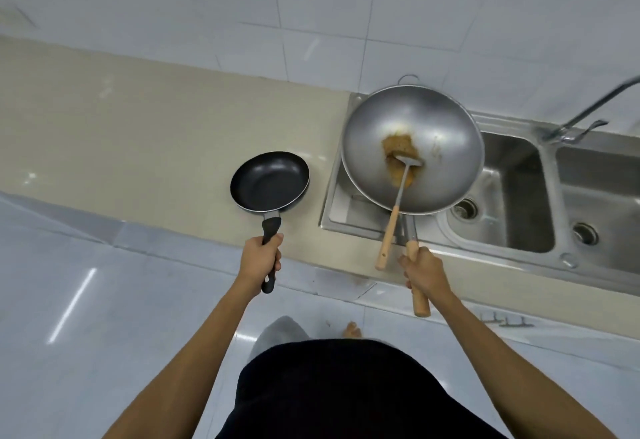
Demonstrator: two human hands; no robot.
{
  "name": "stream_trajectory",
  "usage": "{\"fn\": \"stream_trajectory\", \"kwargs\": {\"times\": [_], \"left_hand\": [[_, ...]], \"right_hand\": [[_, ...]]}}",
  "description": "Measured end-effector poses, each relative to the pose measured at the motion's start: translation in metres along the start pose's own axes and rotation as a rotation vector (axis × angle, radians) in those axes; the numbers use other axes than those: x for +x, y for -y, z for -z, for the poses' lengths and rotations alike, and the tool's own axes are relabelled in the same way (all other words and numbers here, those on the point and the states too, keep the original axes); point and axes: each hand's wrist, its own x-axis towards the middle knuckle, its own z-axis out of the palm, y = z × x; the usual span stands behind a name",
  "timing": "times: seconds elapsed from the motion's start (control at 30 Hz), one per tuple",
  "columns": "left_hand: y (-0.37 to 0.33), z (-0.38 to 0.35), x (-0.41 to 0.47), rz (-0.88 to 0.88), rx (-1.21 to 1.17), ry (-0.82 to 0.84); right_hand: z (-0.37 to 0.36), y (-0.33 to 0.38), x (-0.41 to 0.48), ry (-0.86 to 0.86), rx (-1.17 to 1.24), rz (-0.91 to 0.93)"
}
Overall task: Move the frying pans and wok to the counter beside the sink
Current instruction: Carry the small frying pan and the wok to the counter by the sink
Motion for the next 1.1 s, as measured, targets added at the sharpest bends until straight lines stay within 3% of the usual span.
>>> {"fn": "stream_trajectory", "kwargs": {"times": [0.43, 0.67, 0.9, 1.1], "left_hand": [[-0.065, 0.007, 0.129, -0.081, 0.116, 0.134], [-0.077, 0.015, 0.161, -0.093, 0.217, 0.159], [-0.089, 0.024, 0.185, -0.069, 0.345, 0.207], [-0.089, 0.032, 0.193, -0.077, 0.483, 0.281]], "right_hand": [[-0.022, 0.03, 0.006, -0.047, 0.009, -0.198], [-0.035, 0.056, 0.014, -0.074, 0.045, -0.247], [-0.049, 0.073, 0.018, -0.107, -0.134, -0.309], [-0.059, 0.077, 0.017, -0.178, -0.133, -0.323]]}}
